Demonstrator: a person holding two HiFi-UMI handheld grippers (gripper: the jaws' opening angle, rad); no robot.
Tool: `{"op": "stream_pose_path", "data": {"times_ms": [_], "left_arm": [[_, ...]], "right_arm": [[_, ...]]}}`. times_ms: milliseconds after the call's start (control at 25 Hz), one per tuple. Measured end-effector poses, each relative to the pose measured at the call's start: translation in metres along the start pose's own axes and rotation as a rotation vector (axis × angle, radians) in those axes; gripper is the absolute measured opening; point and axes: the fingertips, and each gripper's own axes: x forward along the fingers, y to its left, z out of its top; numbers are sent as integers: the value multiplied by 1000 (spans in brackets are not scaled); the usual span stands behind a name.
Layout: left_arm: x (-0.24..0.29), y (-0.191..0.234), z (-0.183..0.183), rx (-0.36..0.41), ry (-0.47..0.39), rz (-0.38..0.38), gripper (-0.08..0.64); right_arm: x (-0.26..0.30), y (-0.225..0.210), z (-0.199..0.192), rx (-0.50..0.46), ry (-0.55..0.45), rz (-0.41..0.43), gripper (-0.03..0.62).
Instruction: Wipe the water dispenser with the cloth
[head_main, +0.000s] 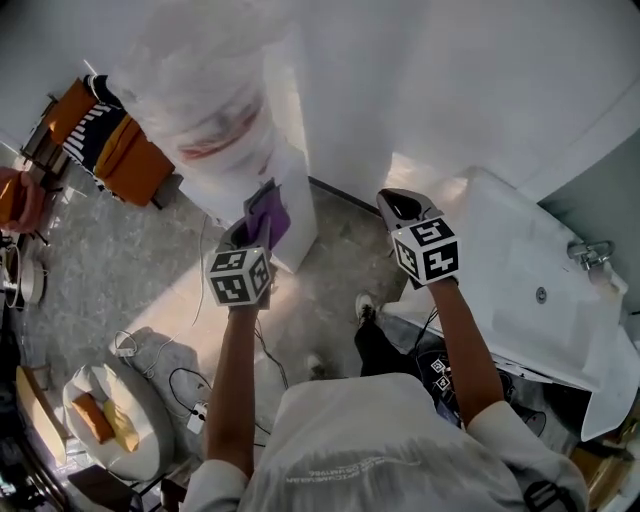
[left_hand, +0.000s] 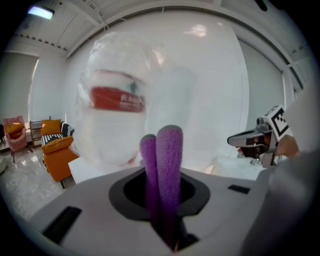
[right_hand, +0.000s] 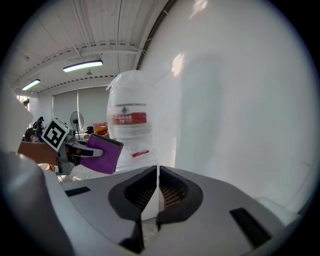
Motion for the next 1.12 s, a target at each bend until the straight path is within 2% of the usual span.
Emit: {"op": "stream_pose_path", "data": {"times_ms": [280, 640, 920, 1120], "left_arm": [[111, -16, -7, -64, 72, 6, 57], [236, -14, -42, -237, 143, 52, 57], [277, 13, -73, -277, 138, 121, 57], [270, 27, -83, -395, 90, 165, 57]], "right_arm": [[55, -44, -32, -6, 98, 99, 15], [101, -76, -63, 40, 138, 206, 15], [114, -81, -85, 42, 171, 212, 15], [109, -72, -93, 17, 196, 198, 15]]}}
